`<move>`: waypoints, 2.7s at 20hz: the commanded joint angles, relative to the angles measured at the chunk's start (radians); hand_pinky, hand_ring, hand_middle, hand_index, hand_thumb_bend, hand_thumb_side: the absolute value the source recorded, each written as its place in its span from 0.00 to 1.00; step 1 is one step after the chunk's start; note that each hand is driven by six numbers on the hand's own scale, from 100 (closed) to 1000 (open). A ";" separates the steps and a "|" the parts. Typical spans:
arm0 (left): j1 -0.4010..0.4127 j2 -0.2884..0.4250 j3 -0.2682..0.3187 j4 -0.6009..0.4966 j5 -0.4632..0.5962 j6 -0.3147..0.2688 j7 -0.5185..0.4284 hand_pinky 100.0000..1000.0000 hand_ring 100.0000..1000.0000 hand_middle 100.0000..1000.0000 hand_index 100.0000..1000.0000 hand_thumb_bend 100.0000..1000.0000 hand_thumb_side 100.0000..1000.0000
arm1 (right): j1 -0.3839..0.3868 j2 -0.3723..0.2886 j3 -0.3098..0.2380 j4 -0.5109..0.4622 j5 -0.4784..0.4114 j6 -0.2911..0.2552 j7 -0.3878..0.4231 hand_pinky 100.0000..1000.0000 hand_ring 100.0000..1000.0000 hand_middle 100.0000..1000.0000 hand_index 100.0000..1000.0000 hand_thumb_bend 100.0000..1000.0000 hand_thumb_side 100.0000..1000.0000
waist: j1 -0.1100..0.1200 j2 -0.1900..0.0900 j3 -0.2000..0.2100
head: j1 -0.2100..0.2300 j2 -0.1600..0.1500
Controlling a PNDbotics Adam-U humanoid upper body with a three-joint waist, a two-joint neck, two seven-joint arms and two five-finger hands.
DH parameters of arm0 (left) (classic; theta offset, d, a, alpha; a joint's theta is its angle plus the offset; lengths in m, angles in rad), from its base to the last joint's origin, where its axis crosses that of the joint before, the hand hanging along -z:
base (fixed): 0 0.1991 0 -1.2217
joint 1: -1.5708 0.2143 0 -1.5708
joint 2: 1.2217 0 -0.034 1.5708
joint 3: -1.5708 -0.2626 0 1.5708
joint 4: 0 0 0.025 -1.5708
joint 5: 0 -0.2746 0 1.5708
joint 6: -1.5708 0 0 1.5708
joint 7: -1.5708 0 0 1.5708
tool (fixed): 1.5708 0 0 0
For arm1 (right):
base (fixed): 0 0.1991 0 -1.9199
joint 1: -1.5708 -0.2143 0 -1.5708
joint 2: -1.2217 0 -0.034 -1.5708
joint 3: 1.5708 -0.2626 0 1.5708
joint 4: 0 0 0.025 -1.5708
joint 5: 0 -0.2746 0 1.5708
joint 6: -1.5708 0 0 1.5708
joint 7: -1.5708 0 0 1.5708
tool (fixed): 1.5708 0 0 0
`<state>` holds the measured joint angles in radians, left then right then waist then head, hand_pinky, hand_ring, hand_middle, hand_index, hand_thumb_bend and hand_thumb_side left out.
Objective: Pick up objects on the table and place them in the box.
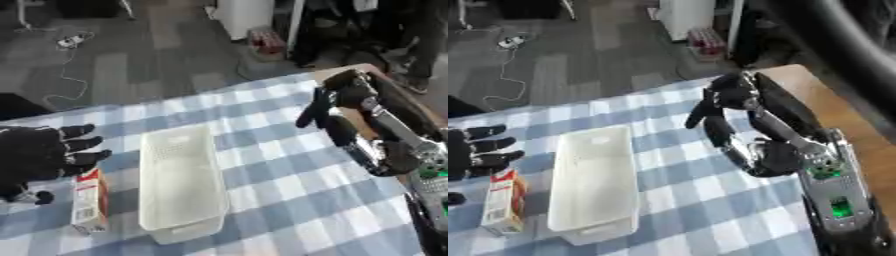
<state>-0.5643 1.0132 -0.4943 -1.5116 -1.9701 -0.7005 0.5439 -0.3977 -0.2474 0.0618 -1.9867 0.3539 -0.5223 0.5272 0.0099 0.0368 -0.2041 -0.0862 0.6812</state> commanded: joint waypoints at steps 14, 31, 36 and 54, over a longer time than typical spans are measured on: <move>-0.012 0.011 -0.028 0.029 -0.065 -0.206 0.271 0.79 0.83 0.89 0.88 0.33 0.79 | -0.039 0.013 0.004 -0.013 -0.020 -0.005 0.014 0.26 0.23 0.27 0.55 0.00 1.00 | 0.007 -0.004 -0.019 | -0.009 -0.008; -0.007 -0.014 -0.058 0.063 -0.111 -0.206 0.352 0.77 0.79 0.89 0.89 0.32 0.80 | -0.040 0.013 0.006 -0.013 -0.024 -0.008 0.019 0.26 0.23 0.27 0.55 0.00 1.00 | 0.006 -0.004 -0.020 | -0.004 0.001; -0.001 -0.024 -0.066 0.074 -0.108 -0.206 0.363 0.76 0.78 0.88 0.89 0.32 0.81 | -0.041 0.014 0.007 -0.013 -0.025 -0.009 0.020 0.26 0.23 0.27 0.55 0.00 1.00 | 0.005 -0.003 -0.021 | -0.004 0.001; 0.016 -0.038 -0.080 0.106 -0.014 -0.206 0.361 0.53 0.51 0.67 0.66 0.02 0.91 | -0.040 0.011 0.005 -0.013 -0.026 -0.009 0.019 0.26 0.23 0.27 0.55 0.00 1.00 | 0.007 -0.004 -0.020 | -0.005 0.012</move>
<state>-0.5415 0.9484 -0.5890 -1.4049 -1.9972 -0.6261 0.6183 -0.4226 -0.2301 0.0678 -1.9867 0.3333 -0.5303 0.5448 0.0156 0.0441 -0.2255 -0.0880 0.6911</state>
